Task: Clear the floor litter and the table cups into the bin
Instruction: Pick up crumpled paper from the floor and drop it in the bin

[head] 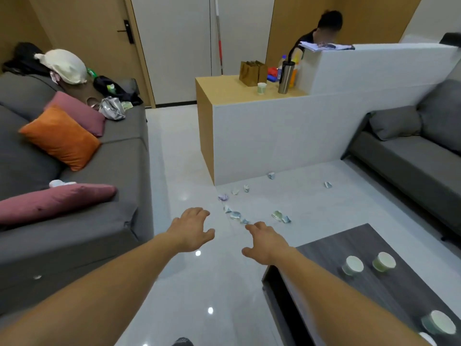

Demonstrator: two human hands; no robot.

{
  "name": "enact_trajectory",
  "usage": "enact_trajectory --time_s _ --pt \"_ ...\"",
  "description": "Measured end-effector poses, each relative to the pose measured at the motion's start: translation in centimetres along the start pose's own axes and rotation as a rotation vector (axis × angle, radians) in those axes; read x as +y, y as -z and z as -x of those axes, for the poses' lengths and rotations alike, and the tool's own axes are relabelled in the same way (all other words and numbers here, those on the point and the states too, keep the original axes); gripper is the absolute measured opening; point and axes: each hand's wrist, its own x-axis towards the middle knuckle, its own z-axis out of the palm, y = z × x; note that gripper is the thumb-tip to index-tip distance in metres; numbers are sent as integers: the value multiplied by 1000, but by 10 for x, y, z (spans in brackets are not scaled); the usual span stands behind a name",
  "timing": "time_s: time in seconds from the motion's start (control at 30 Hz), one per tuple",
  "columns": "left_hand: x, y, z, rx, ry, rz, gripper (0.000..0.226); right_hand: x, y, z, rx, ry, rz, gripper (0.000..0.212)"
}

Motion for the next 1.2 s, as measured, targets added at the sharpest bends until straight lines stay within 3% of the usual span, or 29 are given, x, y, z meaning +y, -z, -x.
enact_trajectory --time_s 0.37,0.63,0.83,1.03,1.2 --pt "-29 33 -250 -48 -55 78 66 44 75 -192 -37 -150 1 75" --pt "-40 56 -373 -129 -93 103 66 61 120 -307 -62 -174 -27 73" --pt "-50 39 -458 -223 8 151 68 100 126 -416 -187 -123 -37 74" --pt "-53 15 -557 -302 233 193 65 153 124 -549 -277 -2 -41 71" --pt "-48 -49 -641 -351 315 283 61 206 86 -650 -344 21 -38 72"
